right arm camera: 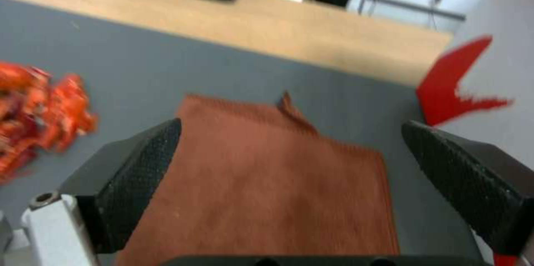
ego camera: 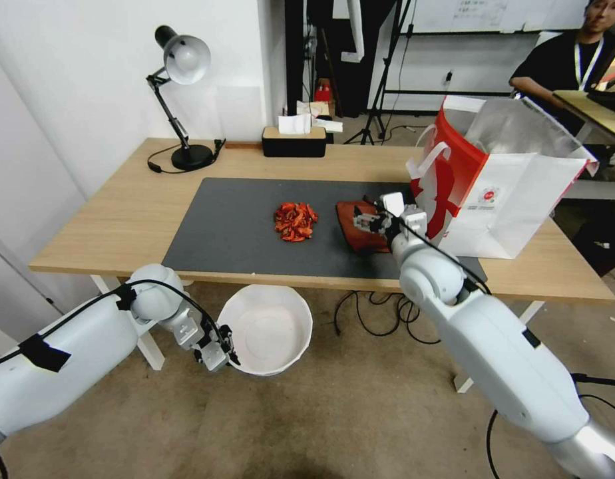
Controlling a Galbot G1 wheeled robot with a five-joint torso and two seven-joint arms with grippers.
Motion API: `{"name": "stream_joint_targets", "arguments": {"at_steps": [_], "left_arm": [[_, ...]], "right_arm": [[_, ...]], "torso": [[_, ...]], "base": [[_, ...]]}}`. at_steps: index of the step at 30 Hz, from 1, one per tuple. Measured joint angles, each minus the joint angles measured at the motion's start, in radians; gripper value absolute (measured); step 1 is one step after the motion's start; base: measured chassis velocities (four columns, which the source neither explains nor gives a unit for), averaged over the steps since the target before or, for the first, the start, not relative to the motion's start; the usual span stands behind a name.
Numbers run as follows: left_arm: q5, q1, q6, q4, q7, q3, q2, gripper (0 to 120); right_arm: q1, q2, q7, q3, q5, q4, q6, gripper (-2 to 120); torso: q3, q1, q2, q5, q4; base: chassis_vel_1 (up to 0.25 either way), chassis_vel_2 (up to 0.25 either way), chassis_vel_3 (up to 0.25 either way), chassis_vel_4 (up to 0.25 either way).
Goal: Sweep shrimp from table into container with towel, then put container into takeout bag.
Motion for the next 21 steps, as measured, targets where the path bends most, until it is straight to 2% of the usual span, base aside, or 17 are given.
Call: {"name": "stream_joint_targets", "arguments": {"at_steps": [7, 21], "left_arm": [[0.007, 0.003, 0.0, -0.002, 0.001, 0.005, 0.001, 0], [0.011, 0.035, -0.003, -0.002, -0.001, -0.016, 0.0, 0]], "right_arm": [[0.026, 0.042, 0.134, -0.016, 0.031, -0.04, -0.064, 100], [0.003, 0.056, 0.159, -0.015, 0.096, -0.056, -0.087, 100]], "torso": [[0.0, 0.0, 0.0, 0.0, 0.0], [0.0, 0.0, 0.0, 0.0001, 0.0001]], "base": [[0.0, 0.0, 0.0, 0.0], [0.0, 0.0, 0.0, 0.0]]}}
